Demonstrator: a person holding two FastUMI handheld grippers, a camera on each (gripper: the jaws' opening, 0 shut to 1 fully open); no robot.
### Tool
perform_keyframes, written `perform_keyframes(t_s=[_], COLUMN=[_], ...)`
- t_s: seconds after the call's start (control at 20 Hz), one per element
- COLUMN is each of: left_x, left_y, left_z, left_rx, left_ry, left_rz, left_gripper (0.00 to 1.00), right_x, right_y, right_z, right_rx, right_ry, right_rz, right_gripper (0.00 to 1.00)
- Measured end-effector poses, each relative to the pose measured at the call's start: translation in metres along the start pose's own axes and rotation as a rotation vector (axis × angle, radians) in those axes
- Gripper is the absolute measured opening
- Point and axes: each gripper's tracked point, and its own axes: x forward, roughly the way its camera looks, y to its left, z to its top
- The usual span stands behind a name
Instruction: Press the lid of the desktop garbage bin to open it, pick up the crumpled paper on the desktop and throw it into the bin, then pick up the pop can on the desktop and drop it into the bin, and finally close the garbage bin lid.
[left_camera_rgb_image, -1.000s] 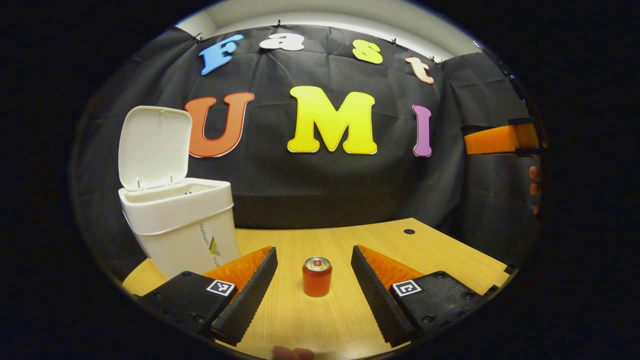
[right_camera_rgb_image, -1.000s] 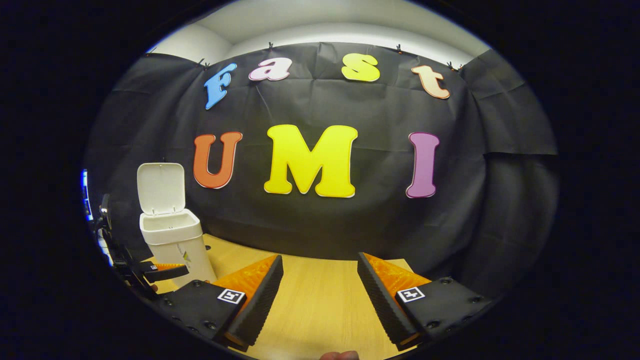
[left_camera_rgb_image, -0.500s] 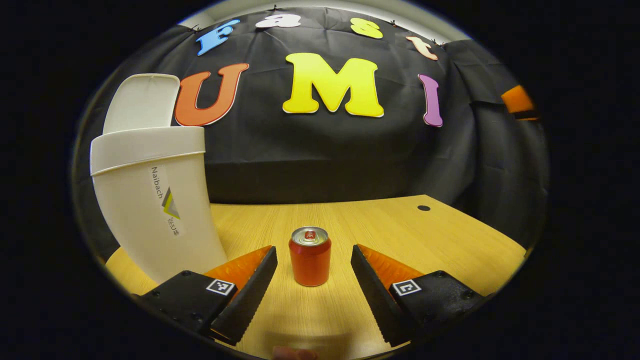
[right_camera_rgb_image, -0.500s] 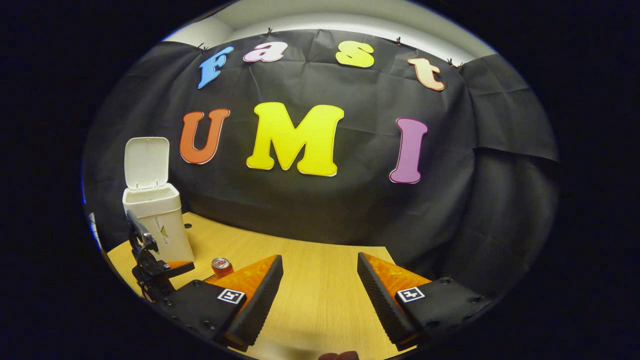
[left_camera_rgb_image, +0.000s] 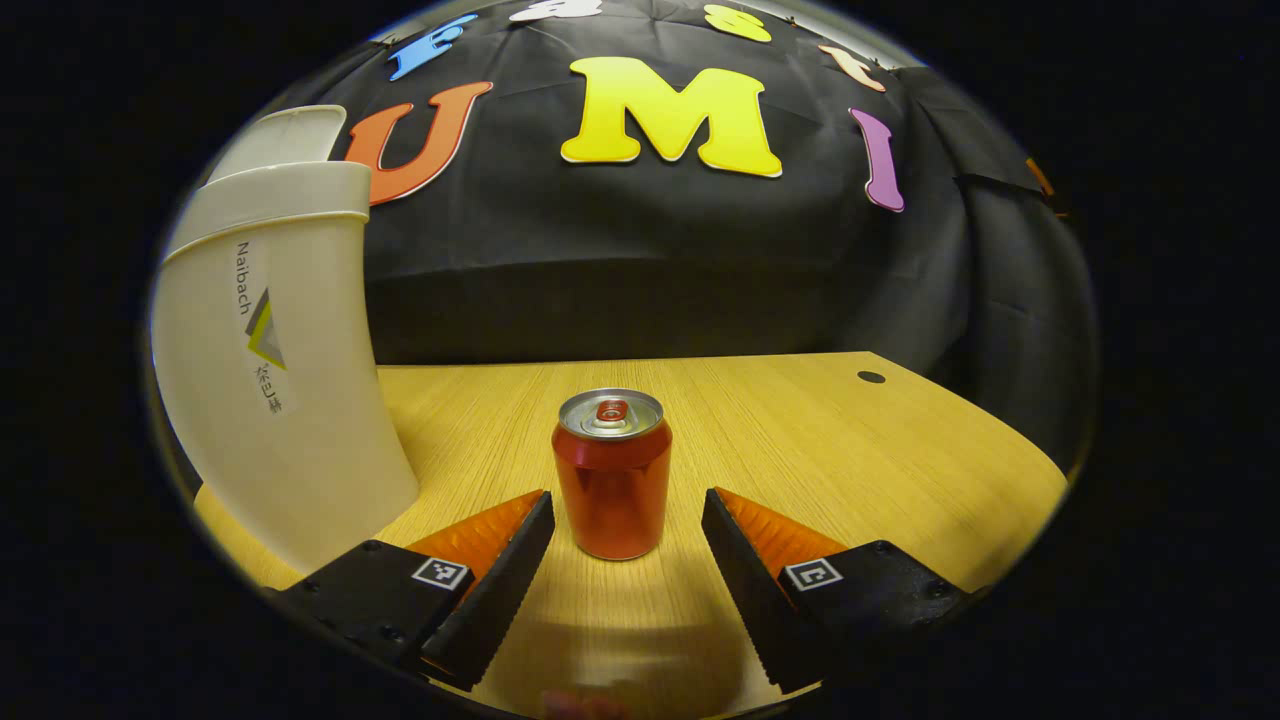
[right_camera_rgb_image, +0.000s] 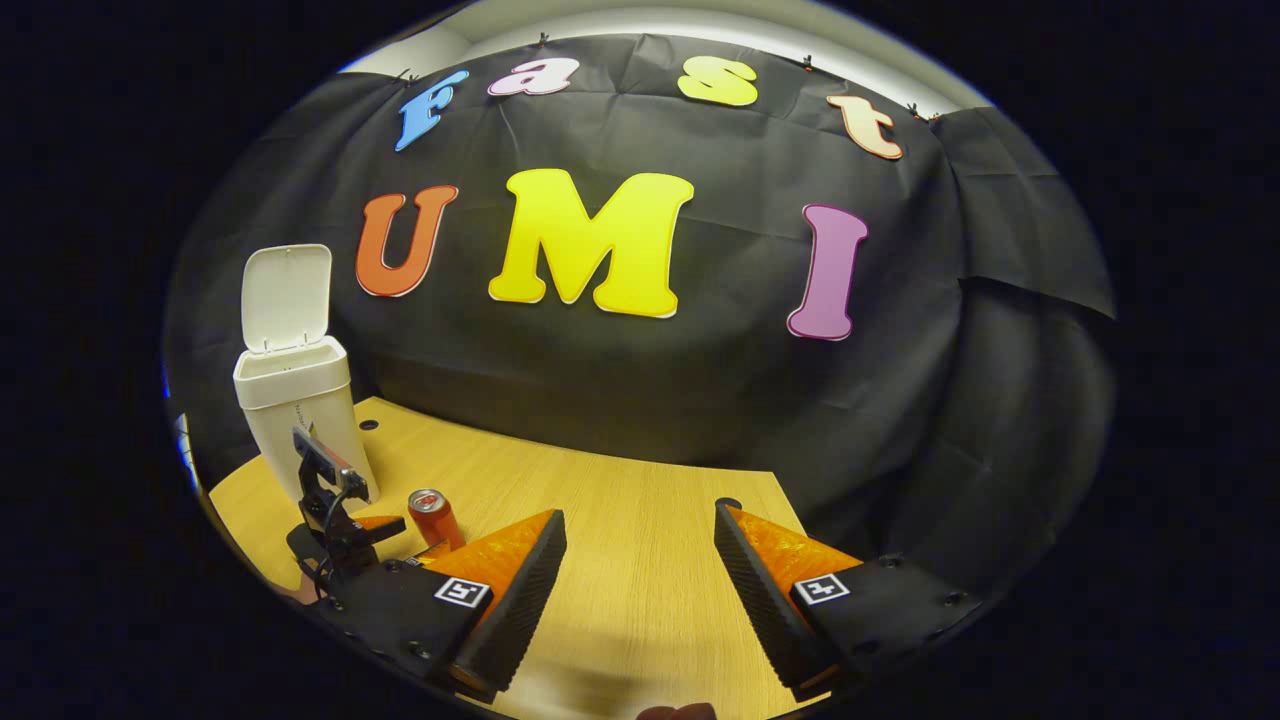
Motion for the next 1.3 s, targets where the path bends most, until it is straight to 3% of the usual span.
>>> perform_keyframes(t_s=[0.5,0.85,0.95,1.0,1.3], left_x=[0.030,0.046,0.045,0.044,0.020], left_y=[0.014,0.009,0.008,0.007,0.007], left_z=[-0.008,-0.012,-0.011,-0.010,0.024], left_rx=[-0.040,-0.047,-0.052,-0.050,-0.050], left_ry=[0.047,0.100,0.110,0.112,0.072], left_rz=[0.017,-0.020,-0.031,-0.035,-0.046], left_gripper=[0.98,0.98,0.94,0.88,0.86], right_x=[0.031,0.039,0.038,0.037,0.020], right_y=[0.003,0.004,0.005,0.006,0.011], right_z=[-0.010,-0.005,-0.002,-0.002,0.003], right_rx=[0.024,0.035,0.037,0.037,0.059], right_ry=[0.048,0.047,0.045,0.043,0.019], right_rz=[0.009,-0.008,-0.011,-0.012,-0.010], right_gripper=[0.94,0.94,0.94,0.94,0.94])
